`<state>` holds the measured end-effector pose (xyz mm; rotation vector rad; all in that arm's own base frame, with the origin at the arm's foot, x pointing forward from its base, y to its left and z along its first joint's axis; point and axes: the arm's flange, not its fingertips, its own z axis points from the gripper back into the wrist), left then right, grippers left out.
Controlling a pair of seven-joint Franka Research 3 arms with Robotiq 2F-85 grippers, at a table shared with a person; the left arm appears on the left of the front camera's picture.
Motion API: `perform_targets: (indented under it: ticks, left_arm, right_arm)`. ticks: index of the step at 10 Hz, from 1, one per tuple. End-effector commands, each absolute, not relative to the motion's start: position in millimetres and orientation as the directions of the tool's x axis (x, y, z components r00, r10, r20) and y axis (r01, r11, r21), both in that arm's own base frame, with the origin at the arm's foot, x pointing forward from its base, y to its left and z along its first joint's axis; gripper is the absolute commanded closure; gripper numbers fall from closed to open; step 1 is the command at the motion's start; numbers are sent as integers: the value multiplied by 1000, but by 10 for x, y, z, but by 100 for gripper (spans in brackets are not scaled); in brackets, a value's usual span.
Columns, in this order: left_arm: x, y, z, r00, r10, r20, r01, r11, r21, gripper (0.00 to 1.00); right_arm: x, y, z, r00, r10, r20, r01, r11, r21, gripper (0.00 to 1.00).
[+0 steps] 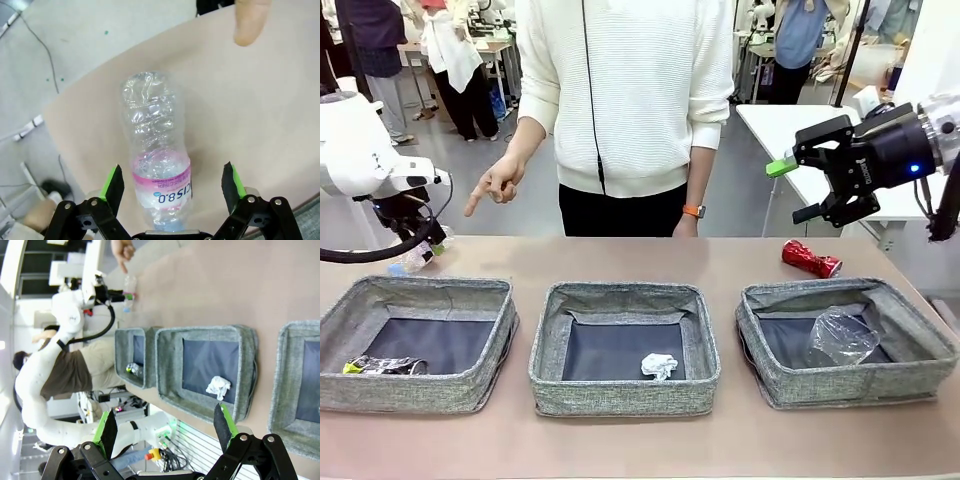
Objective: Sort the waste into the appropriate baskets.
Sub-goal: Pick up the waste item pointed out by the person.
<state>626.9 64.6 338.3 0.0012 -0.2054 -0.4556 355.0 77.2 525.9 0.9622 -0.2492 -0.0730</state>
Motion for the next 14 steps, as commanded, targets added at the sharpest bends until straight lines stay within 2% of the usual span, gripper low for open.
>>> perform_targets:
  ticks: [1, 6, 7, 8, 9, 10, 11, 14]
  left_arm:
    - [6305, 726, 3342, 866, -457, 201, 474, 880, -42, 0]
    - [6289, 759, 3277, 879, -442, 181, 459, 886, -66, 0]
    - [6279, 732, 3265, 866, -478, 145, 488, 872, -34, 57]
    - [6270, 721, 3269, 864, -480, 153, 491, 870, -41, 57]
    - [6263, 723, 3271, 864, -477, 159, 489, 871, -44, 100]
    - [6253, 722, 3267, 866, -473, 163, 486, 873, -47, 62]
    - [6245, 722, 3266, 866, -472, 166, 485, 873, -49, 100]
    - [6194, 717, 3294, 867, -468, 172, 481, 876, -40, 100]
  right_arm:
    - [3549, 787, 5294, 970, -176, 166, -35, 576, 816, 0]
    - [3549, 787, 5294, 970, -176, 166, -35, 576, 816, 0]
    - [3549, 787, 5294, 970, -176, 166, -35, 576, 816, 0]
    - [3549, 787, 5294, 970, -176, 166, -35, 576, 816, 0]
    - [3549, 787, 5294, 970, -176, 166, -35, 576, 816, 0]
    - [3549, 787, 5294, 970, -176, 166, -35, 576, 816, 0]
    - [3549, 787, 5294, 970, -176, 166, -35, 576, 816, 0]
    - [3549, 787, 5294, 970, -176, 166, -35, 576, 816, 0]
